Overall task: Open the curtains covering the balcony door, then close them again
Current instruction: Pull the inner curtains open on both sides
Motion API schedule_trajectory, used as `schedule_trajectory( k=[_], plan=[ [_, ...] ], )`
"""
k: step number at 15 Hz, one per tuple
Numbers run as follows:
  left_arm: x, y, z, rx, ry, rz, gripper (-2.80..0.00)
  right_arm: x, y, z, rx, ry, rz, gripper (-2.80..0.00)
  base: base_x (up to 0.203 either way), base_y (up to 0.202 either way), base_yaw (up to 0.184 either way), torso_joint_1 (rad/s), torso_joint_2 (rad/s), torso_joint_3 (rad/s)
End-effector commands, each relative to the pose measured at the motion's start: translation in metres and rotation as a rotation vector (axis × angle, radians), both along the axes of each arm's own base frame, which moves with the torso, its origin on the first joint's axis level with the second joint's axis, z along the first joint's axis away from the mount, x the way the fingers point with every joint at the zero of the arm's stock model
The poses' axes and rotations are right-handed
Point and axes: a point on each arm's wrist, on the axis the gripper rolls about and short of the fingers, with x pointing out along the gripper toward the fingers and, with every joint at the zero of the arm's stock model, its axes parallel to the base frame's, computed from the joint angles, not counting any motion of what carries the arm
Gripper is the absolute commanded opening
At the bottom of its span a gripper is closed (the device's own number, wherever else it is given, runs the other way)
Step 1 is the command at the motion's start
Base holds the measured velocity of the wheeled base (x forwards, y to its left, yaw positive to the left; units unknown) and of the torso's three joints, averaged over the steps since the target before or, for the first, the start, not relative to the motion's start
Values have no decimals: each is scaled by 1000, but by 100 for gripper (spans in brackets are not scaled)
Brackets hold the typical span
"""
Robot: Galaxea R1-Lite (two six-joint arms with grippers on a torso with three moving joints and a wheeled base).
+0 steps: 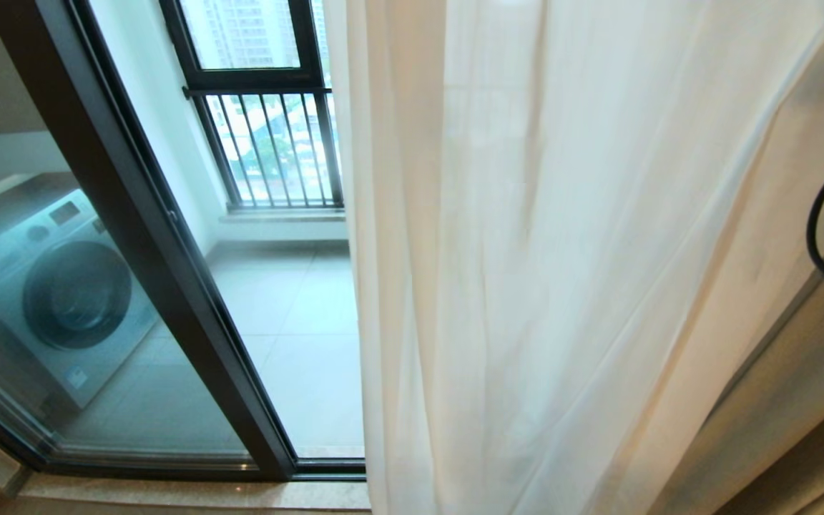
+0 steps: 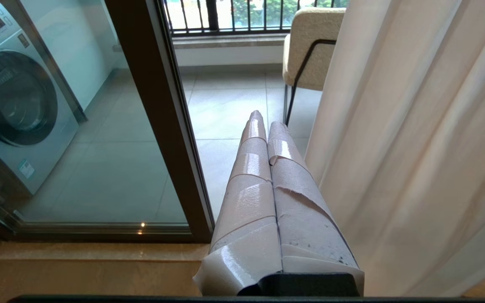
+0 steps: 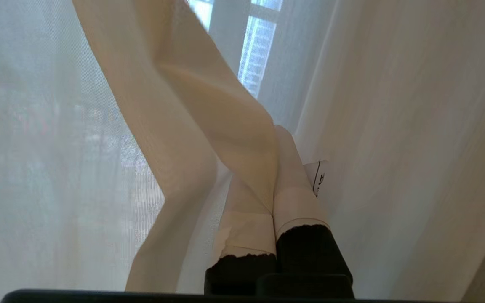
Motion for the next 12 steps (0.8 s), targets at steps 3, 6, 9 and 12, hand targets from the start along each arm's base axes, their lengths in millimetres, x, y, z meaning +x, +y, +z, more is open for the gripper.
schedule_trajectory(
  k=[3,6,9,12],
  plan=[
    [0,0,0,0,0,1,-280,-3,-9,15,0,-14,-37,-280,0,0,0,0,0,0],
    [0,0,0,0,0,1,-280,-7,-30,28,-1,-20,-121,-280,0,0,0,0,0,0],
    [0,0,0,0,0,1,-280,-12,-51,42,13,-24,-199,-280,0,0,0,0,0,0],
    [0,0,0,0,0,1,-280,-19,-74,50,33,-9,-284,-280,0,0,0,0,0,0]
  ],
)
